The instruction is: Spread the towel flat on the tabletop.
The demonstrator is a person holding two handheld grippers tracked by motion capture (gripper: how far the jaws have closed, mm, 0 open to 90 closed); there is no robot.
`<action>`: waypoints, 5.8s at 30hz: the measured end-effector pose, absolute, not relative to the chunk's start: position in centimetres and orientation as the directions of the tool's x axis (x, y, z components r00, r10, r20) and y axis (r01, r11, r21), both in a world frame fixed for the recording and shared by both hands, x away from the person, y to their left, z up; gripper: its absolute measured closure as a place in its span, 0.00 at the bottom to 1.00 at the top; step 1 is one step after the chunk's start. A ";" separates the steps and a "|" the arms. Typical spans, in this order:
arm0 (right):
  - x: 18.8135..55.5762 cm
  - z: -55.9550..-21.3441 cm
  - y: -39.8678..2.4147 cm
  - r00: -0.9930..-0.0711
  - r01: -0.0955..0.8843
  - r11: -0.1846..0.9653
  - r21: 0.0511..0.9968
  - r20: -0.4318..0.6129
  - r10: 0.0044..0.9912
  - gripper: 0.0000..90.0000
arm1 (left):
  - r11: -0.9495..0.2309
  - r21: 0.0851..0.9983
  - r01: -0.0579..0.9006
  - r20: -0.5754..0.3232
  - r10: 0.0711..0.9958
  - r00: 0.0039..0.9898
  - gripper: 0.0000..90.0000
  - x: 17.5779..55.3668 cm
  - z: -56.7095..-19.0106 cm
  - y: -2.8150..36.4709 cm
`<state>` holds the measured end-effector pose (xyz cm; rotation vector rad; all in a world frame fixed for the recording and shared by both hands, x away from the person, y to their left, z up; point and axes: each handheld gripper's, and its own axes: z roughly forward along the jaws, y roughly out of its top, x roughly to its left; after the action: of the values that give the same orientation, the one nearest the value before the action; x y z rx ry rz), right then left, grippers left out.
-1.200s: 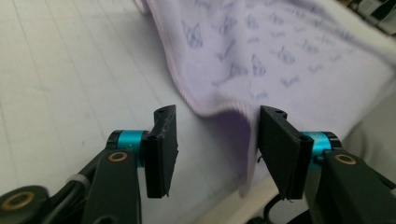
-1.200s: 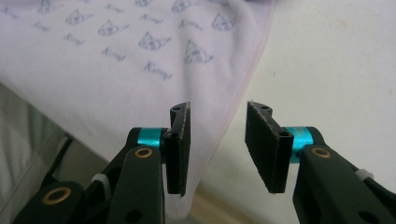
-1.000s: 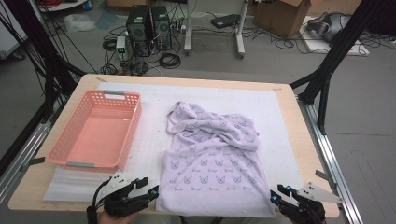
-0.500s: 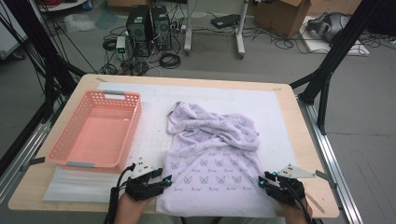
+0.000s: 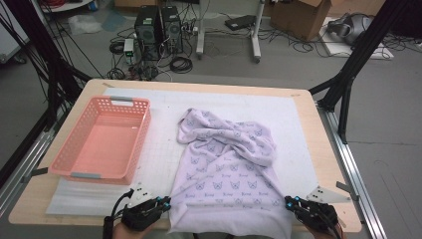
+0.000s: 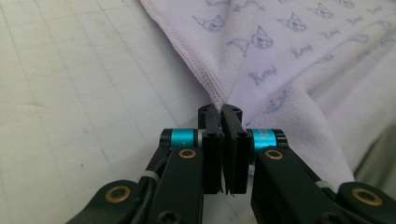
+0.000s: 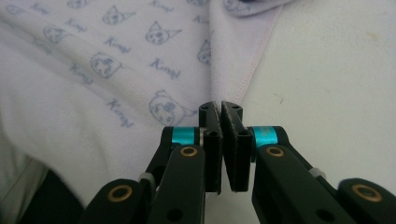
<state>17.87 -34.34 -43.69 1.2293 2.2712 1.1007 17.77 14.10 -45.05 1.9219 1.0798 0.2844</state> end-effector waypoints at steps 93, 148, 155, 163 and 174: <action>18.1 -43.5 -33.8 -0.534 0.586 0.290 0.757 0.091 0.840 0.71 | -0.224 0.811 0.541 -0.154 0.810 0.566 0.83 21.4 -45.6 13.0; 16.3 -43.7 -35.0 -0.547 0.650 0.359 0.670 0.085 0.833 0.96 | -0.158 0.812 0.562 -0.226 0.803 0.552 0.57 20.2 -44.9 14.9; 17.4 -43.1 -34.9 -0.515 0.602 0.277 0.749 0.099 0.851 0.77 | -0.167 0.790 0.589 -0.234 0.807 0.542 0.56 22.6 -45.3 13.2; 19.3 -43.8 -34.6 -0.478 0.619 0.235 0.749 0.122 0.870 0.77 | -0.261 0.791 0.553 -0.128 0.814 0.567 0.97 21.7 -45.1 12.2; 21.5 -44.8 -32.7 -0.477 0.640 0.233 0.732 0.140 0.868 0.79 | -0.190 0.794 0.577 -0.217 0.798 0.562 0.74 20.0 -45.3 14.2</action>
<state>21.54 -32.70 -44.77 1.4050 2.2145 1.0914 19.98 14.23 -45.32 1.8841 1.1171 0.3058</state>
